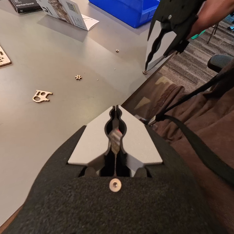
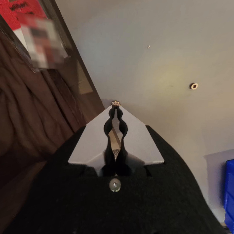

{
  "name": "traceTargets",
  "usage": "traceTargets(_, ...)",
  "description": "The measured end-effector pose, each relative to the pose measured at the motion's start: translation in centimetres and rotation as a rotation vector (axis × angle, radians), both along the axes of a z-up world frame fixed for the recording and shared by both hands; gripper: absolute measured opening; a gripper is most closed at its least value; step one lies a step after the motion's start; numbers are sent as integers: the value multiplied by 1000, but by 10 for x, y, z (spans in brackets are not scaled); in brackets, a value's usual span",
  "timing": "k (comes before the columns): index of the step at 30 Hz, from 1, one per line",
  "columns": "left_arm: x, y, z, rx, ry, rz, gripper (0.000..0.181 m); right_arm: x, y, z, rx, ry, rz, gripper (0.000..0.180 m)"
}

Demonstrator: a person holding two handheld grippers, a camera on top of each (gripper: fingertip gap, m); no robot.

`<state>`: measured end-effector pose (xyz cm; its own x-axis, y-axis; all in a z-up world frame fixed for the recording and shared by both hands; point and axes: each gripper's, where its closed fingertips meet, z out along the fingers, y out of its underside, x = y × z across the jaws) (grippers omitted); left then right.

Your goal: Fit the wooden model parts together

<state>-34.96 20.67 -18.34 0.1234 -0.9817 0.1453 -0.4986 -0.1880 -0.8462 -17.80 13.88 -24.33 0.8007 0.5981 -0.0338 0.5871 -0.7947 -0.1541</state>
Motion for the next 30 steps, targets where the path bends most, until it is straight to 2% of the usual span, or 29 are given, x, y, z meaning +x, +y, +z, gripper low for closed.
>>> traceTargets(12, 0, 2, -4, 31, 25, 5, 0, 9, 3, -2, -32, -88, 17, 3)
traceTargets(20, 0, 0, -7, 23, 34, -7, 0, 9, 3, -3, -24, -29, -38, 3)
traceTargets(23, -1, 1, -7, 41, 38, -4, 0, 5, 12, 1, 0, 167, -224, 3)
traceTargets(25, 0, 4, -8, 66, 46, 2, 1, -32, 30, 25, 78, 516, -324, 3)
traceTargets(30, 15, 3, 8, 80, -30, -29, 13, -88, 54, 82, -33, 1238, -530, 3)
